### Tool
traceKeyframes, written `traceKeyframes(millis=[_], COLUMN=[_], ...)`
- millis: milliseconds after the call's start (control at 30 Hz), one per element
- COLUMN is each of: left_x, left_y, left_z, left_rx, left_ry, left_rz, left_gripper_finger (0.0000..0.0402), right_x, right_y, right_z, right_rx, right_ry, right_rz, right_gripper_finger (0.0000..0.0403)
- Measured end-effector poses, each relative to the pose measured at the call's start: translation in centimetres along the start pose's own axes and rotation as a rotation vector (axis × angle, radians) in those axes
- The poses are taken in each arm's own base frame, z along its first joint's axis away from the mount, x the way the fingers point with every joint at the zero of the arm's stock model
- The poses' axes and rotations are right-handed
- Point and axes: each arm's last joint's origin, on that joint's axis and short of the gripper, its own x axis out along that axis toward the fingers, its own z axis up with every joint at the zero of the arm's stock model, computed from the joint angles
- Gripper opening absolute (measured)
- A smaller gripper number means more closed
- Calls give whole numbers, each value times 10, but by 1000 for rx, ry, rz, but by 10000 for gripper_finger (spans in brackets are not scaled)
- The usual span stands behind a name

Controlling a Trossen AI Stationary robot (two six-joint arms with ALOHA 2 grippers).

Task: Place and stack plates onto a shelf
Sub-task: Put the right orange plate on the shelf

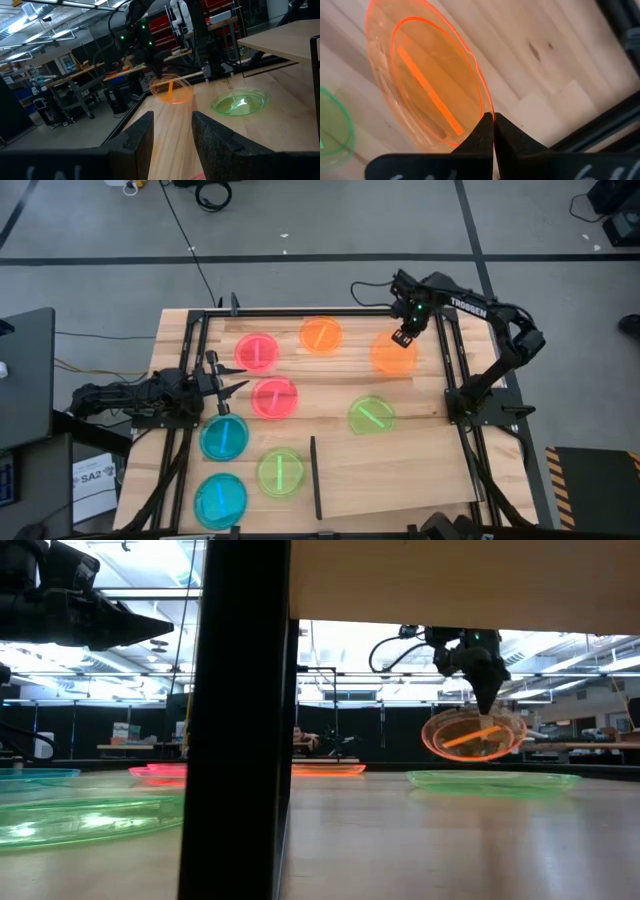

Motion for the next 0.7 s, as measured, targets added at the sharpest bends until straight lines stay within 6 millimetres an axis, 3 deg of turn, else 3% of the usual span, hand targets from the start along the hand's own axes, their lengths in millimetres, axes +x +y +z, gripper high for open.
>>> traceKeyframes(millis=[333, 700], left_x=[0, 0], left_y=[0, 0], left_z=[0, 0], left_rx=[0, 0], left_ry=[0, 0], left_rz=[0, 0], left_gripper_finger=[141, 141], right_x=[-29, -77], right_y=[0, 3], right_z=[7, 7], right_rx=[-4, -6], right_ry=[-53, -86], right_rz=[-7, 0], right_gripper_finger=[5, 5])
